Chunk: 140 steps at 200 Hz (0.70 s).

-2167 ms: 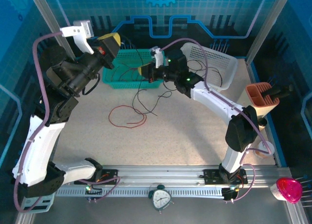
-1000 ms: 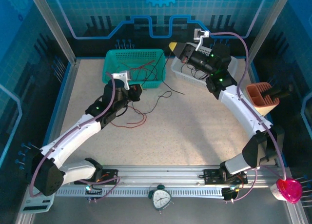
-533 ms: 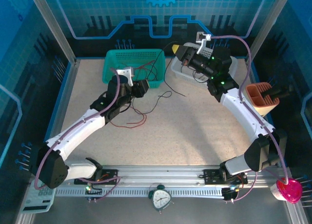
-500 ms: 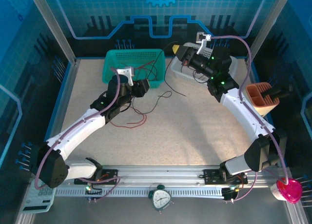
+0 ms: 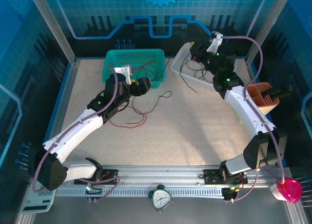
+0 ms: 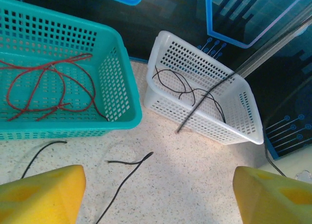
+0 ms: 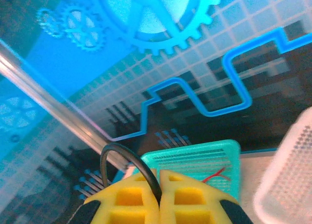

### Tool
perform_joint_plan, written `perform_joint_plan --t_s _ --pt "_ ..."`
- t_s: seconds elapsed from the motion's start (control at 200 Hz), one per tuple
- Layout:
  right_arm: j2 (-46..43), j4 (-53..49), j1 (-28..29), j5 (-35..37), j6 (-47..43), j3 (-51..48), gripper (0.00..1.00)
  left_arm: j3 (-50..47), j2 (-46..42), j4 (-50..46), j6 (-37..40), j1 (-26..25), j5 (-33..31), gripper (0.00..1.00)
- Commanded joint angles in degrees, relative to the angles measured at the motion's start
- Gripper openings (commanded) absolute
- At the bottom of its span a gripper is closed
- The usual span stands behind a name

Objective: Untangle the cables

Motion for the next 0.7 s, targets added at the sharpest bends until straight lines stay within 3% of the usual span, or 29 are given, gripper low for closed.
perform_joint_plan --t_s 0.0,0.41,0.695 --pt "1.92 -3.05 -0.77 8.97 -5.47 3.15 0.00 -1.01 -3.99 -1.47 0.92 1.05 -1.46 0.84" --pt "9.18 0.36 -1.31 34.89 -18.24 6.21 0.00 1.87 -5.90 -3.41 1.13 2.17 1.07 0.94" --pt "15.64 16.20 -1.04 50.24 -29.31 6.58 0.00 2.55 -5.81 -2.82 0.44 2.26 1.67 0.95"
